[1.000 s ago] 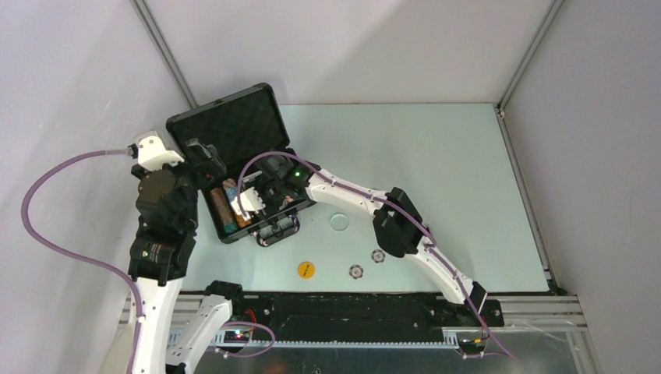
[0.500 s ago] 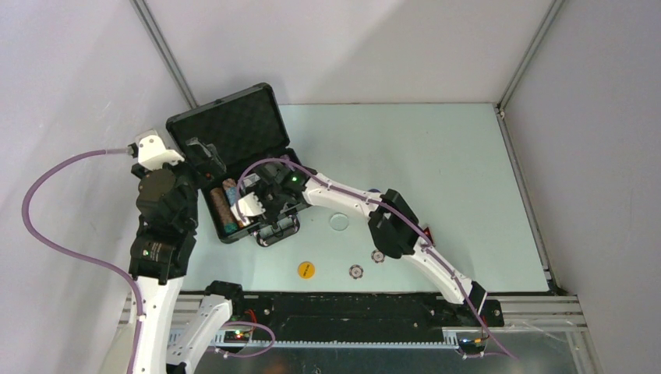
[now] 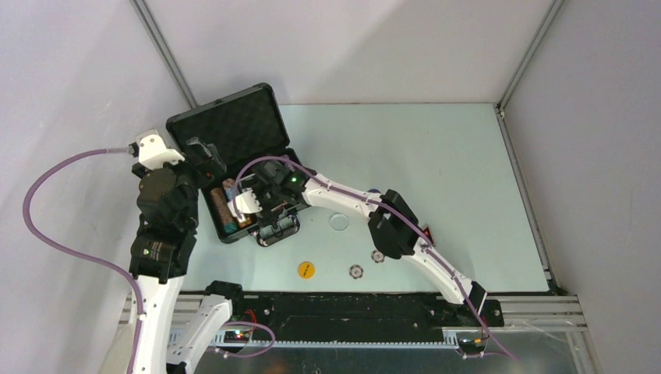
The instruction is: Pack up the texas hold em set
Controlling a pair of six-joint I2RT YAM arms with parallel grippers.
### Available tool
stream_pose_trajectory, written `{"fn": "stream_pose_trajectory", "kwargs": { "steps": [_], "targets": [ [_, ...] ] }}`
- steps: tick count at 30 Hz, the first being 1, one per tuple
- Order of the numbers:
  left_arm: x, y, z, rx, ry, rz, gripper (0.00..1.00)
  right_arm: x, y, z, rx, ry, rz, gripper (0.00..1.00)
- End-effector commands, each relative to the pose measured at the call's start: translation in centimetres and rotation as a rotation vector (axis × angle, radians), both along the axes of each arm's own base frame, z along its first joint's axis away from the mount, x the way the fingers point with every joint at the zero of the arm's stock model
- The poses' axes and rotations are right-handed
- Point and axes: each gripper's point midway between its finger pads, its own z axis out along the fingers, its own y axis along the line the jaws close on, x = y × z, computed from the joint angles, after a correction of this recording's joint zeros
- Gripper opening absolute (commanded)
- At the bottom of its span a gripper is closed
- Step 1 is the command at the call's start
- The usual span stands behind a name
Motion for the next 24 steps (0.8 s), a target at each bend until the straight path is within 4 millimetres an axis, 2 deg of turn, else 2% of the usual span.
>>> {"fn": "stream_pose_trajectory", "kwargs": {
  "steps": [1, 4, 6, 8, 9, 12, 13, 15, 17, 19, 21, 24],
  "targets": [
    [0.2, 0.2, 0.1, 0.020, -0.010, 0.000, 1.00, 0.0, 1.1, 2.5, 0.068, -0.008, -0.015, 0.99],
    [0.3, 0.2, 0.0, 0.021, -0.007, 0.000, 1.00, 0.0, 0.7, 2.5, 0.065, 0.003, -0.023, 1.00],
    [0.3, 0.2, 0.0, 0.021, -0.007, -0.001, 1.00, 0.1, 0.6, 3.5, 0.099, 0.023, -0.038, 1.00],
    [0.3, 0.2, 0.0, 0.020, -0.007, -0.001, 1.00, 0.5, 0.7, 5.5, 0.180, 0.054, -0.063, 0.99],
    [0.4, 0.2, -0.1, 0.020, -0.005, -0.001, 1.00, 1.2, 1.2, 7.2, 0.254, 0.047, -0.073, 1.00],
    [0.4, 0.1, -0.2, 0.020, -0.004, -0.002, 1.00, 2.2, 0.7, 10.6, 0.386, 0.122, -0.173, 0.99],
    [0.4, 0.2, -0.2, 0.020, -0.003, -0.002, 1.00, 3.1, 0.4, 11.9, 0.424, 0.131, -0.206, 0.97],
    [0.4, 0.2, -0.2, 0.020, -0.003, -0.001, 1.00, 4.6, -0.4, 13.2, 0.466, 0.197, -0.309, 0.91],
    [0.4, 0.2, -0.2, 0.022, -0.002, 0.000, 1.00, 6.0, -1.8, 13.3, 0.463, 0.254, -0.394, 0.83],
    [0.4, 0.2, -0.2, 0.021, -0.004, 0.001, 1.00, 7.0, -3.4, 12.9, 0.440, 0.281, -0.439, 0.69],
    [0.4, 0.2, -0.3, 0.021, -0.002, 0.001, 1.00, 7.4, -4.8, 12.1, 0.407, 0.295, -0.449, 0.63],
    [0.4, 0.2, -0.3, 0.021, -0.001, 0.001, 1.00, 7.9, -6.3, 10.6, 0.356, 0.268, -0.460, 0.65]
  ]
}}
